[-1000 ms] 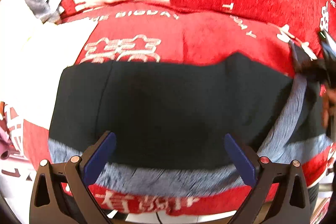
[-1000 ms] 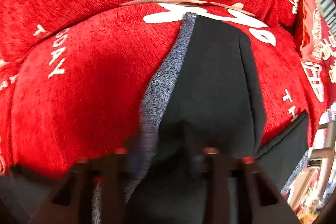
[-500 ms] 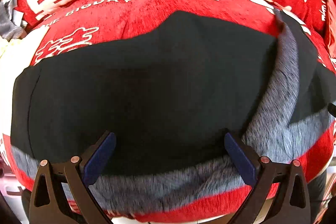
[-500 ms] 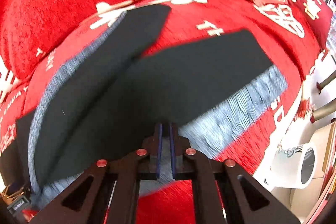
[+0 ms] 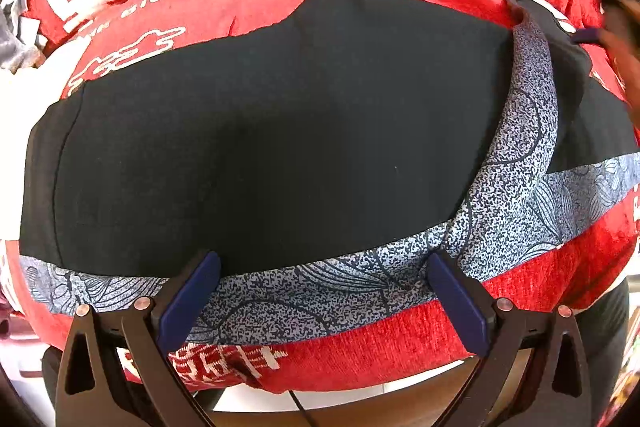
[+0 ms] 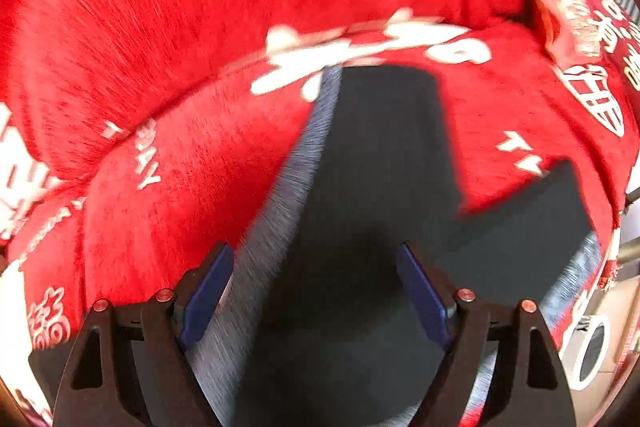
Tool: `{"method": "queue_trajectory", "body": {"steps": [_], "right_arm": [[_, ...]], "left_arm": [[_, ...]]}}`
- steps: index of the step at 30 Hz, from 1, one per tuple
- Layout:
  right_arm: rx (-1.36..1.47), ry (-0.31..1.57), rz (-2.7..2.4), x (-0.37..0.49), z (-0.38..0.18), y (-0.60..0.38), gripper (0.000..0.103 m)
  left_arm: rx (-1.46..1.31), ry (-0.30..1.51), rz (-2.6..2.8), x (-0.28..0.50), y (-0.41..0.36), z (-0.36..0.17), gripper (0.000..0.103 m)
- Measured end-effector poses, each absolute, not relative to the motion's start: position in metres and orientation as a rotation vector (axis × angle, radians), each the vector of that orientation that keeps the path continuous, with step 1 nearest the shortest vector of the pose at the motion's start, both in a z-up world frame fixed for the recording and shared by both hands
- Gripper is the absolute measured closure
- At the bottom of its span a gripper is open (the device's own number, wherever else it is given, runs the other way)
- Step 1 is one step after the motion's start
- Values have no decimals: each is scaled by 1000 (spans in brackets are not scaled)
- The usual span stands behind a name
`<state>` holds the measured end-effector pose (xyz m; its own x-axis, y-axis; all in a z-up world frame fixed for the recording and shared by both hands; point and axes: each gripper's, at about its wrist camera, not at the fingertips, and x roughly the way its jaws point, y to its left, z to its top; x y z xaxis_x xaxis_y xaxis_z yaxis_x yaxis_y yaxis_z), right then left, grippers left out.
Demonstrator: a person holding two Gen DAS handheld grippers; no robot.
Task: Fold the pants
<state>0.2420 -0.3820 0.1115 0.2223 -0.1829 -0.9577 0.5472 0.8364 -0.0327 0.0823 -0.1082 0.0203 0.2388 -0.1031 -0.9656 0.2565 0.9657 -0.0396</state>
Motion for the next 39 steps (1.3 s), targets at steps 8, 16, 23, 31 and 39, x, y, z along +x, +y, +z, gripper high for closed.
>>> {"method": "queue_trajectory", "body": {"steps": [8, 16, 23, 31, 39], "right_arm": [[290, 1362, -555, 265, 69, -406, 98], [415, 1100, -597, 102, 132, -454, 98], [478, 1080, -528, 22, 100, -465, 83], [625, 894, -469, -3, 102, -516, 20], [803, 794, -482, -1, 89, -584, 91]], "left_arm": [[57, 1330, -259, 96, -92, 35, 0], [-19, 1278, -290, 130, -110, 62, 0], [174, 1261, -301, 108, -168, 24, 0], [104, 1332, -317, 115, -147, 22, 0], [120, 1347, -296, 109, -167, 28, 0]]}}
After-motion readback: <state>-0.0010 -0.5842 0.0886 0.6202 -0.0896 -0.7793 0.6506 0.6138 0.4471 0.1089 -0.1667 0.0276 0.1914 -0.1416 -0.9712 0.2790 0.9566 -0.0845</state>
